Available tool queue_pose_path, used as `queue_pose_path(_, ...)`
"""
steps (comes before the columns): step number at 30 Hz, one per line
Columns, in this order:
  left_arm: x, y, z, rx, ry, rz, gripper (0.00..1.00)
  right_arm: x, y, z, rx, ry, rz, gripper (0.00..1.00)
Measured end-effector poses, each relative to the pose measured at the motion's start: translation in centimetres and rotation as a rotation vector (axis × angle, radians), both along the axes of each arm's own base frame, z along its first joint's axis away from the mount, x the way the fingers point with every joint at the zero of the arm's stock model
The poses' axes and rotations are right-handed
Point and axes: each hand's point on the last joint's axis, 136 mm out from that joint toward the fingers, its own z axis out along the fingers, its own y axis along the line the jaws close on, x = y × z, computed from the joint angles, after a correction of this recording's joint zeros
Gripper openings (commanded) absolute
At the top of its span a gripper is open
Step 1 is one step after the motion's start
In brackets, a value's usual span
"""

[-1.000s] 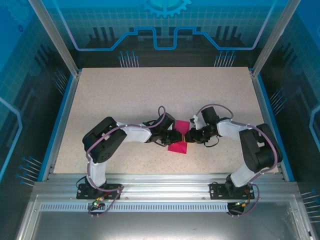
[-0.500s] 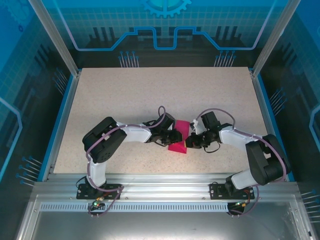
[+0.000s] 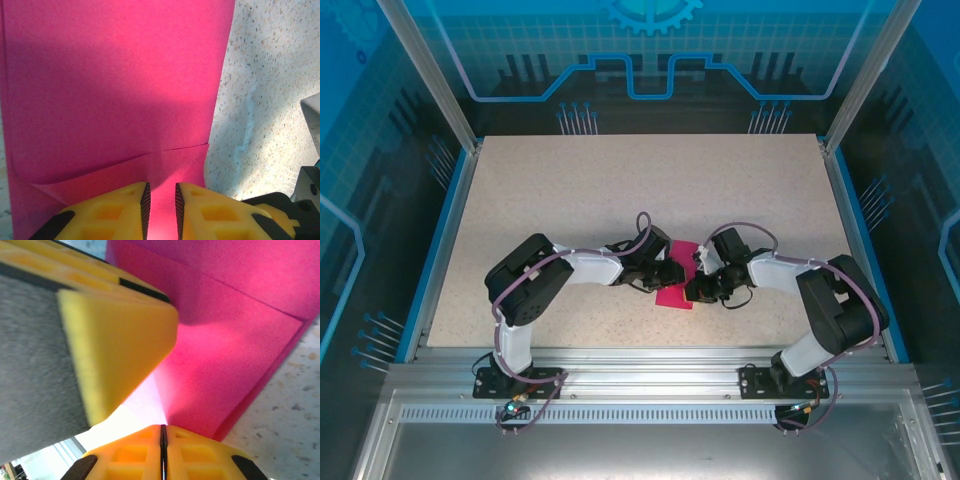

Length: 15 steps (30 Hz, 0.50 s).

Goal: Fold a paper plane with a square sheet of paper (pick it up from the middle)
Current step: Fold the triangle a second time at the center of the table.

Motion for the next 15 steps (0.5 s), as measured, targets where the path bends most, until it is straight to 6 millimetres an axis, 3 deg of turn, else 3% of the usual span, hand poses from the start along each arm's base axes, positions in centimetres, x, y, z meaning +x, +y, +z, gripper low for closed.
queue_pose_path(15, 0.03, -0.03, -0.01, -0.001, -0.001, 0.000, 0.25, -0.62, -0.72, -0.96, -0.040, 0.026, -0.029, 0.12)
